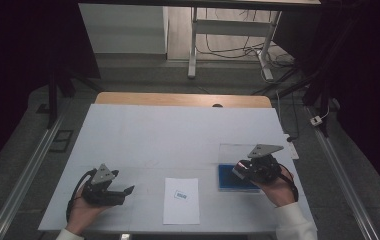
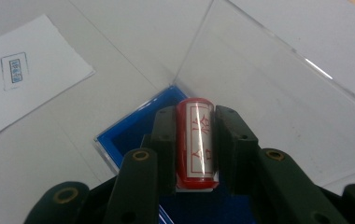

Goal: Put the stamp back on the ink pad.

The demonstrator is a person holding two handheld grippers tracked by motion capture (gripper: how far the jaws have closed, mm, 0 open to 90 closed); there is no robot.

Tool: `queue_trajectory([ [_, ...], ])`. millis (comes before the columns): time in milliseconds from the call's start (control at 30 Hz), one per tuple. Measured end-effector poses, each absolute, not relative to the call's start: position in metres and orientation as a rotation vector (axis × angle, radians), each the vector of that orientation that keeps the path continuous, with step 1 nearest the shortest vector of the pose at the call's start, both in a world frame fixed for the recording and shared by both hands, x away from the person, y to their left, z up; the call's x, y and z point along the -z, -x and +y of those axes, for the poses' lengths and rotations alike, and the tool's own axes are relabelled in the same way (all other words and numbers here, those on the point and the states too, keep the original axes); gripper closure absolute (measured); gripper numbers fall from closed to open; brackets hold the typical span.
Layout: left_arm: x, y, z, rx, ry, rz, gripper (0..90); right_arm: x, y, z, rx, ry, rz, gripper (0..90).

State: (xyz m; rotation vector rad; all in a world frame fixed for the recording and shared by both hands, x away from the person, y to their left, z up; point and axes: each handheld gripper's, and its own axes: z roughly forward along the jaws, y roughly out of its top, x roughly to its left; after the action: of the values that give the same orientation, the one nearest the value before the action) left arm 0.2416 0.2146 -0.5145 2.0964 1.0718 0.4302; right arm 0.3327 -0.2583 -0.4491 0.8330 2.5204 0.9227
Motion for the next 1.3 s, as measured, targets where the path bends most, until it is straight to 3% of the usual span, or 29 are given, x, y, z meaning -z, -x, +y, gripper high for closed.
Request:
queue_trajectory([
  [967,0.515,-0.242,0.215,-0.424,-2.103,1.064,21.6,0.469,-0.34,-0.254,-0.849,-0.845,2.564,69.0],
  [1133,0.514,-0.241,0.215,-0.418,-2.092,1.067,21.5,0.464,-0.338,-0.257,-0.954,-0.854,2.52,49.4],
  [1300,0.514,-0.241,0.215,-0.413,-2.086,1.071,21.4,0.459,-0.333,-0.263,-1.024,-0.827,2.473,40.7],
])
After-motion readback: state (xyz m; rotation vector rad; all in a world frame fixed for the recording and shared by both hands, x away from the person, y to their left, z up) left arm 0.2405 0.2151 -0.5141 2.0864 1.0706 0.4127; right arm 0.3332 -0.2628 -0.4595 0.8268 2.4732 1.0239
